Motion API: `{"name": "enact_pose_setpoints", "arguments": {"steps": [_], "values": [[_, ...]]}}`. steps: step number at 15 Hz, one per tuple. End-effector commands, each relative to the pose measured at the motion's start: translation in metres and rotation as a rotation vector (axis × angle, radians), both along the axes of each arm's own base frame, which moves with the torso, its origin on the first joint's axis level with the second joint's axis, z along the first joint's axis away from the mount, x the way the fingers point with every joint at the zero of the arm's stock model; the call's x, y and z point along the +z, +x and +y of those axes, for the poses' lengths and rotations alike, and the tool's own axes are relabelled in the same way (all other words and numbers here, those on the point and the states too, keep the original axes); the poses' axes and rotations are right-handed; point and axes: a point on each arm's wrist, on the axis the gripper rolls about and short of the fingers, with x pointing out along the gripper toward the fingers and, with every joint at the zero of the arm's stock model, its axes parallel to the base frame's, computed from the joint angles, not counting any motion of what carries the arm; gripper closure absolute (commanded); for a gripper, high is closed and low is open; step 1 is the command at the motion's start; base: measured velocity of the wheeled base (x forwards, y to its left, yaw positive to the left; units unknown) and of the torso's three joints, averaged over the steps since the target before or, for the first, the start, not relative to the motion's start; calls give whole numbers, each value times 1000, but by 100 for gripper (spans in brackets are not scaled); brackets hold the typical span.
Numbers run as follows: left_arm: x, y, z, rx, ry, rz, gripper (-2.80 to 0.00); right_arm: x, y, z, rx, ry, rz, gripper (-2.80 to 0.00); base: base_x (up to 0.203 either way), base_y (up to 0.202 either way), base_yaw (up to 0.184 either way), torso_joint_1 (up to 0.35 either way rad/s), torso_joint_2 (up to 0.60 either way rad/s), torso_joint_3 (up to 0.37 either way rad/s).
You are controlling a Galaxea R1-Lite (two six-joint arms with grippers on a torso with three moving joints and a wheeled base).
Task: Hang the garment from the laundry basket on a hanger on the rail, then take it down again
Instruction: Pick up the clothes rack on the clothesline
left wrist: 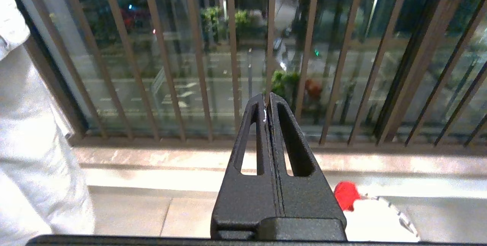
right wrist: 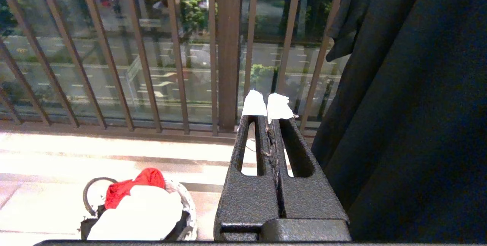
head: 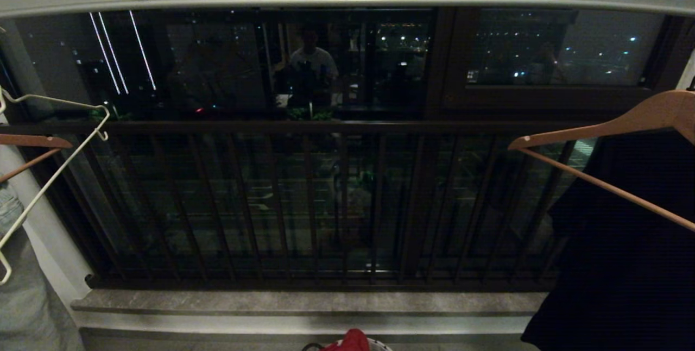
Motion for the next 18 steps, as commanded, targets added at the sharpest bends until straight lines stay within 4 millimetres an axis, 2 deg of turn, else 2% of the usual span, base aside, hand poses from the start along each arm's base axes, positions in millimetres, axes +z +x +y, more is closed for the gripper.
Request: {"name": "enact_pose_setpoints", "arguments": {"steps": [1, 8, 12, 14, 18], "values": [[6, -3, 0, 1, 26, 11, 0, 0, 0, 0, 0, 0, 1, 0, 0, 0, 0, 0, 0, 0], [44, 3, 0, 26, 39, 69, 0, 0, 0, 0, 0, 0, 1, 0, 0, 0, 0, 0, 0, 0], [93, 9, 3, 139, 41, 39, 0, 0, 0, 0, 0, 0, 1, 0, 0, 0, 0, 0, 0, 0], [120, 13, 4, 202, 94, 25, 0, 0, 0, 0, 0, 0, 1, 0, 0, 0, 0, 0, 0, 0], [153, 17, 6, 260, 167, 98, 0, 0, 0, 0, 0, -2, 1, 0, 0, 0, 0, 0, 0, 0]]}}
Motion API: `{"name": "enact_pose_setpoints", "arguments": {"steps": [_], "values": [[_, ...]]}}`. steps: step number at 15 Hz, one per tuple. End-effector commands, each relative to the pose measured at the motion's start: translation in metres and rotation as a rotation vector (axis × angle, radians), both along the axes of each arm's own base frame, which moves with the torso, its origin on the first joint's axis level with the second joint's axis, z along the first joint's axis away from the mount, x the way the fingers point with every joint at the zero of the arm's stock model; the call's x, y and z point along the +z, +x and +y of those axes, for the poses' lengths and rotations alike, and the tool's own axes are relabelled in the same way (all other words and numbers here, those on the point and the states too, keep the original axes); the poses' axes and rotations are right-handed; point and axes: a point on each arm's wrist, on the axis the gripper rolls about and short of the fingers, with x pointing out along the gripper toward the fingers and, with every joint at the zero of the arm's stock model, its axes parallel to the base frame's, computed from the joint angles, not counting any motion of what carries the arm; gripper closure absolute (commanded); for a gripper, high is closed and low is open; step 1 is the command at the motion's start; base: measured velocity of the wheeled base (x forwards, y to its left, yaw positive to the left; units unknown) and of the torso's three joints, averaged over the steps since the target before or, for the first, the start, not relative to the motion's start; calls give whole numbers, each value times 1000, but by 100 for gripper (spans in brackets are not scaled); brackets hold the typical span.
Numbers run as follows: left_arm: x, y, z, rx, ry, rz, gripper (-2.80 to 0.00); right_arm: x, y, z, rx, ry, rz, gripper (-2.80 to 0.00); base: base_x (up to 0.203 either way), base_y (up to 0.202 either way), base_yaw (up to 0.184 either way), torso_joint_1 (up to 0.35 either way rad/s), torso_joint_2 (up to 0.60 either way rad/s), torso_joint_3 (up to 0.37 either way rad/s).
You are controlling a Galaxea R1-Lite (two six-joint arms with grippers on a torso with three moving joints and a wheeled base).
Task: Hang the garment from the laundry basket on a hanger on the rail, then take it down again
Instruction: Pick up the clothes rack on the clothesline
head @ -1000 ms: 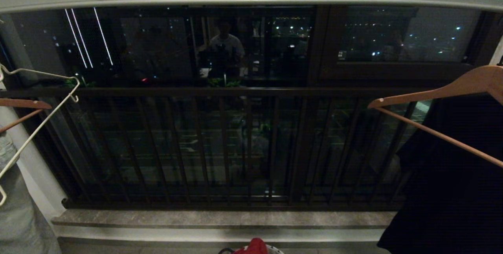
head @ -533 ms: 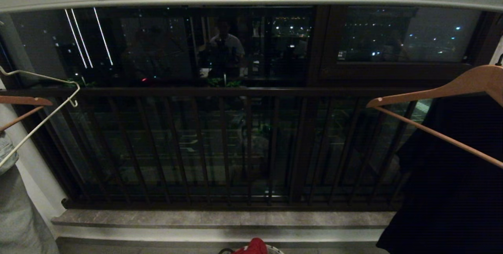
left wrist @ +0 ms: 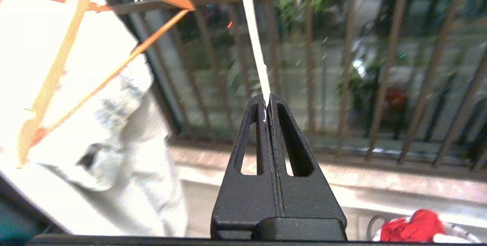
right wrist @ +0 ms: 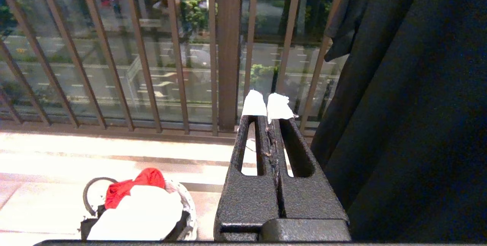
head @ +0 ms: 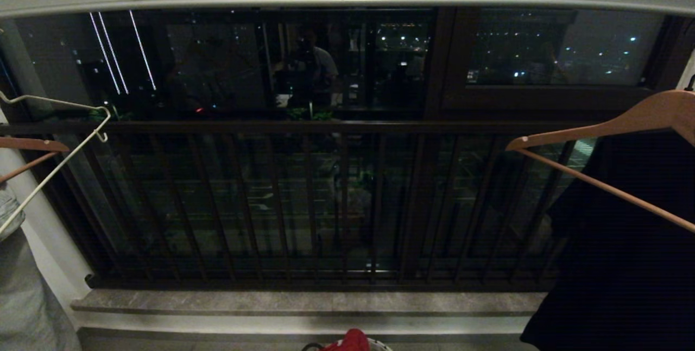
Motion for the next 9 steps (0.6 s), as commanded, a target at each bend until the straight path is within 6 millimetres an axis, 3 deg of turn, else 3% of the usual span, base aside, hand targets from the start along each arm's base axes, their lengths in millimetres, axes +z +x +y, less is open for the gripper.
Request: {"name": "enact_pose_setpoints", "arguments": {"steps": [1, 6, 9], "values": [[26, 20, 2, 59, 1, 87, 0, 0, 0, 0, 0, -1, 1, 0, 0, 0, 0, 0, 0, 0], [82, 74, 5, 192, -40, 143, 0, 0, 0, 0, 0, 0, 1, 0, 0, 0, 0, 0, 0, 0], [112, 82, 6, 222, -118, 203, 0, 0, 0, 0, 0, 0, 1, 0, 0, 0, 0, 0, 0, 0]]}}
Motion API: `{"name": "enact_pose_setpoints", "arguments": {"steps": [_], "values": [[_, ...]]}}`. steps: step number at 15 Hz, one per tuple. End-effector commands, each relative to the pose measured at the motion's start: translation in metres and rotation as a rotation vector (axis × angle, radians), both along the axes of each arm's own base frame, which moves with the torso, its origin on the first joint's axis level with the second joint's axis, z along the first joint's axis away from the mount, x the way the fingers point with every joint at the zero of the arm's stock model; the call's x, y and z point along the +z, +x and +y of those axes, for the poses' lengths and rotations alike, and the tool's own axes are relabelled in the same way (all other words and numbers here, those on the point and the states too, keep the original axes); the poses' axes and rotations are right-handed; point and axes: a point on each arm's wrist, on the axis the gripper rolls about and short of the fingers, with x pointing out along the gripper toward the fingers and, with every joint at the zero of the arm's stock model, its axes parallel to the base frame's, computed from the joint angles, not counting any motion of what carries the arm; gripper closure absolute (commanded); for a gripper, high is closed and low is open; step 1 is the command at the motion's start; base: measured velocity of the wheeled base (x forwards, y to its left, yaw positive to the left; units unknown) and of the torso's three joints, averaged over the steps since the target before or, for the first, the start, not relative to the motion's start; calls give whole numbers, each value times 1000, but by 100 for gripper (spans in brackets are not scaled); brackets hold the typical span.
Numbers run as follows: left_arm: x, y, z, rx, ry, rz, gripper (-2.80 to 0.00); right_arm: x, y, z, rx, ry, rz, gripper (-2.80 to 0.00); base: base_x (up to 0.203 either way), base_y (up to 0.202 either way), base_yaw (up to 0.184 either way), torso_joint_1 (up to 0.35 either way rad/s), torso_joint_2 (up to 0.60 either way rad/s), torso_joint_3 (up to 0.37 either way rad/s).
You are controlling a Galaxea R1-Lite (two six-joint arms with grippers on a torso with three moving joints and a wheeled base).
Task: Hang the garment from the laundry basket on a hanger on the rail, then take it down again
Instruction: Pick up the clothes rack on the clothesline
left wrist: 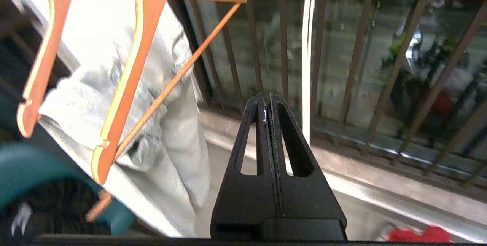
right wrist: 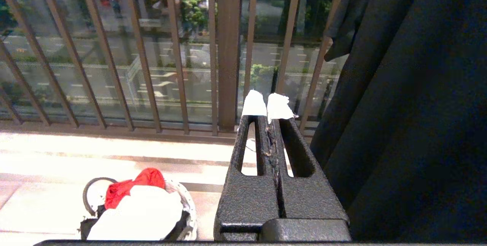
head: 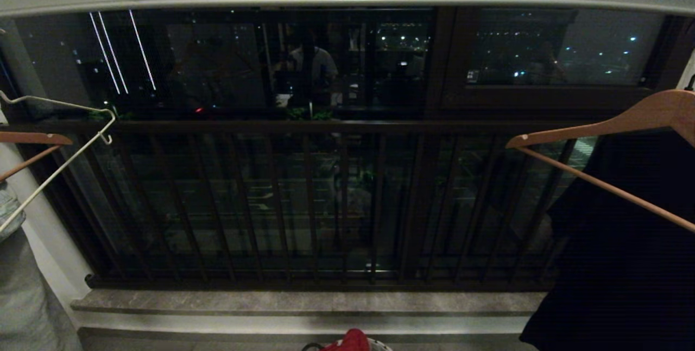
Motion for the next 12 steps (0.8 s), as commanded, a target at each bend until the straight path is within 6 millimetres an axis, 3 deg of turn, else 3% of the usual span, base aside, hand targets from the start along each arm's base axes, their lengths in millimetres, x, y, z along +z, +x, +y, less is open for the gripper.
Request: {"name": "enact_pose_setpoints", "arguments": {"steps": [1, 2, 8, 12], "values": [[19, 21, 1, 18, -53, 107, 0, 0, 0, 0, 1, 0, 1, 0, 0, 0, 0, 0, 0, 0], [23, 23, 1, 26, -76, 148, -280, 0, 0, 0, 1, 0, 1, 0, 0, 0, 0, 0, 0, 0], [28, 47, 13, 182, -183, 249, -280, 0, 0, 0, 1, 0, 1, 0, 0, 0, 0, 0, 0, 0], [17, 55, 13, 117, -261, 285, -280, 0, 0, 0, 1, 0, 1, 0, 0, 0, 0, 0, 0, 0]]}}
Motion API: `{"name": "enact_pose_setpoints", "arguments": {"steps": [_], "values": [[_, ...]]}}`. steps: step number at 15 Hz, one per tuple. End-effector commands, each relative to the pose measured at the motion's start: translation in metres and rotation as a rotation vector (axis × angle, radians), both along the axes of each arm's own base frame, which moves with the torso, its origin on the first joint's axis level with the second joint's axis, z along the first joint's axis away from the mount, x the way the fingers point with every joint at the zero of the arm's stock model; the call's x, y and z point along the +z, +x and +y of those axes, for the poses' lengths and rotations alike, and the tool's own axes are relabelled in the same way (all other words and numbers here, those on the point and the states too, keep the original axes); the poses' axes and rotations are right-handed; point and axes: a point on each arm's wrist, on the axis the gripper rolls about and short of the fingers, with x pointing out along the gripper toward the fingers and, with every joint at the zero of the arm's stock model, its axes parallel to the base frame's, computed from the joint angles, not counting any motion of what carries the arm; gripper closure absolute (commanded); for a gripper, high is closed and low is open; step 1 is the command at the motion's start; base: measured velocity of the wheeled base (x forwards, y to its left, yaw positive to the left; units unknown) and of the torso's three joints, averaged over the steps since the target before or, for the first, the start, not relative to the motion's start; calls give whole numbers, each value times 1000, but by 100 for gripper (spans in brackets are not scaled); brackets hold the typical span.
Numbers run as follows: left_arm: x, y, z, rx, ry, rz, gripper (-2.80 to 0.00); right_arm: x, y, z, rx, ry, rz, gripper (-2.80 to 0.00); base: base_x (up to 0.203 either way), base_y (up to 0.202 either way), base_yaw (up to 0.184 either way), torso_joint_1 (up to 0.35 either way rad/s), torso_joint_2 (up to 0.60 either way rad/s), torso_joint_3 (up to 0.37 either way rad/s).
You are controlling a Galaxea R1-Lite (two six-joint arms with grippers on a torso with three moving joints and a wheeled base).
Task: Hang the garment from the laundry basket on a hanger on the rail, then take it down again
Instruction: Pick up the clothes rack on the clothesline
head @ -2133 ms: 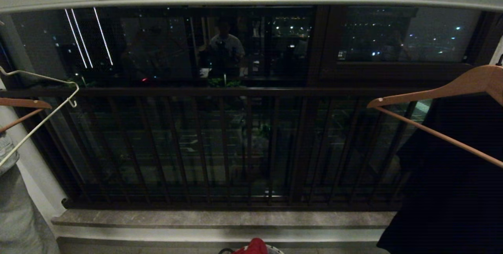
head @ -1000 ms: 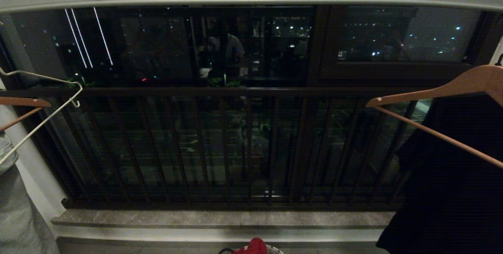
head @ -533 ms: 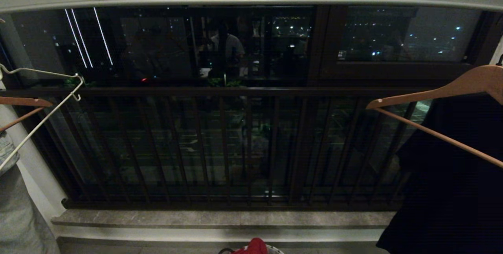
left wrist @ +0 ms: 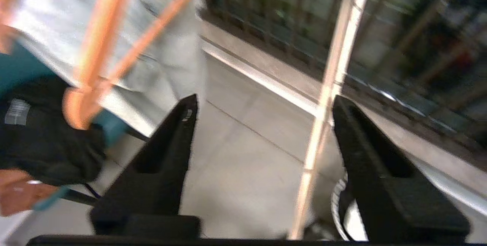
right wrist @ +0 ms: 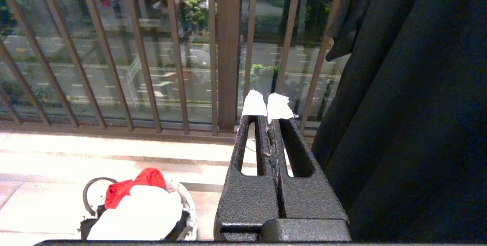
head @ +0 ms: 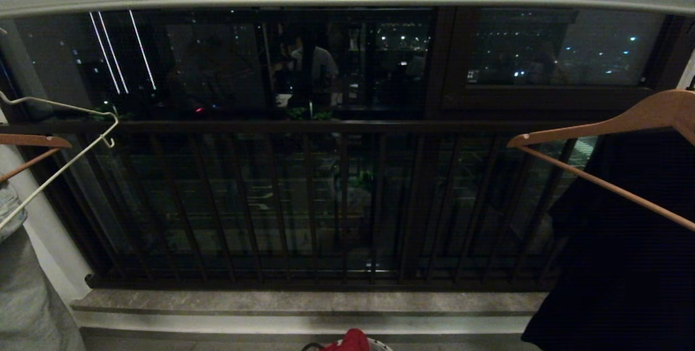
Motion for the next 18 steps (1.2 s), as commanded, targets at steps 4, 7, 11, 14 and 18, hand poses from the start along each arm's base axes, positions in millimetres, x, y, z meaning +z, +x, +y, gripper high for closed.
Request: {"name": "enact_pose_setpoints", "arguments": {"steps": [4, 7, 11, 14, 18], "values": [[-8, 17, 0, -94, -118, 27, -280, 0, 0, 0, 0, -1, 1, 0, 0, 0, 0, 0, 0, 0], [-14, 30, 3, -83, -127, 66, -280, 0, 0, 0, 0, 0, 1, 0, 0, 0, 0, 0, 0, 0], [-14, 46, 10, -60, -118, 46, -280, 0, 0, 0, 0, 0, 1, 0, 0, 0, 0, 0, 0, 0], [-18, 57, 12, -109, -114, 70, -280, 0, 0, 0, 0, 0, 1, 0, 0, 0, 0, 0, 0, 0], [-24, 69, 14, -118, -127, 105, -280, 0, 0, 0, 0, 0, 1, 0, 0, 0, 0, 0, 0, 0]]}}
